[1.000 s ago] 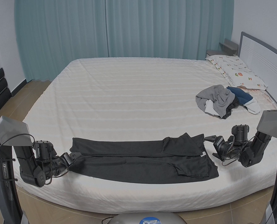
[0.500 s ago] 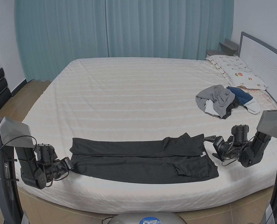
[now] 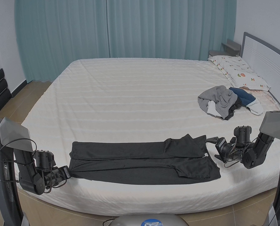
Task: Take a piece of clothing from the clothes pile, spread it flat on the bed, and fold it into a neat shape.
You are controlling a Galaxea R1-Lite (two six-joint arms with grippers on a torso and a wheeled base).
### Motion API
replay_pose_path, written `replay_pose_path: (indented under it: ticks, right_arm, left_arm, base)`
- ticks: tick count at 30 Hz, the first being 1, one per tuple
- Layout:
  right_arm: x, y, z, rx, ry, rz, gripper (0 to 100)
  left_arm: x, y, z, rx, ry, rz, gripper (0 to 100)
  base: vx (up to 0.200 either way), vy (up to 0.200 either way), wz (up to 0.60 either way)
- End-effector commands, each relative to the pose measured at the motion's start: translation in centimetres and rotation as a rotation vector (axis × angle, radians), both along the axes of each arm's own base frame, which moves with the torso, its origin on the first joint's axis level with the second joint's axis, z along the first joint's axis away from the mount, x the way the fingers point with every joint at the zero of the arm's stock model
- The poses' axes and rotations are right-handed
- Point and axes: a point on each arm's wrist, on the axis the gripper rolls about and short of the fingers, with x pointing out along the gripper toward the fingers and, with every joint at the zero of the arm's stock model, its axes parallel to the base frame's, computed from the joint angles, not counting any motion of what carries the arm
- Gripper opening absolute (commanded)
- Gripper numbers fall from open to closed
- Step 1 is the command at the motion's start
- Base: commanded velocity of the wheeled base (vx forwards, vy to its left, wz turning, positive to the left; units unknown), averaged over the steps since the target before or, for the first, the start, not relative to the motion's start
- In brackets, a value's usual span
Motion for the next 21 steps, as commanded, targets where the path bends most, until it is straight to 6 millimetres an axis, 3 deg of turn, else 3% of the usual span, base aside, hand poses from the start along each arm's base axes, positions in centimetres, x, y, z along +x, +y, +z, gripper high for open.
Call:
replay_pose_path:
  ticks: [1,12,13,17,21]
  right_arm:
    - [0.0,0.0,0.0,0.0,0.001,0.001,100]
    - [0.0,0.0,0.0,0.0,0.001,0.001,100]
    - [0.0,0.0,0.0,0.0,0.001,0.001,100]
    - [0.0,0.0,0.0,0.0,-0.002,0.0,100]
    - [-0.1,0.1,0.2,0.0,-0.002,0.003,100]
  left_arm:
    - [-0.1,0.1,0.0,0.003,0.004,0.007,0]
    - [-0.4,0.2,0.3,0.017,0.005,-0.002,0]
    - [-0.5,0.2,0.3,0.018,0.006,-0.003,100]
    - [-0.4,0.3,0.4,0.018,-0.001,0.004,100]
    - [0.4,1.3,1.8,-0.012,-0.07,0.022,100]
  base:
    - [0.0,0.0,0.0]
    - [0.0,0.0,0.0]
    - [0.0,0.0,0.0]
    - [0.0,0.0,0.0]
    - [0.0,0.0,0.0]
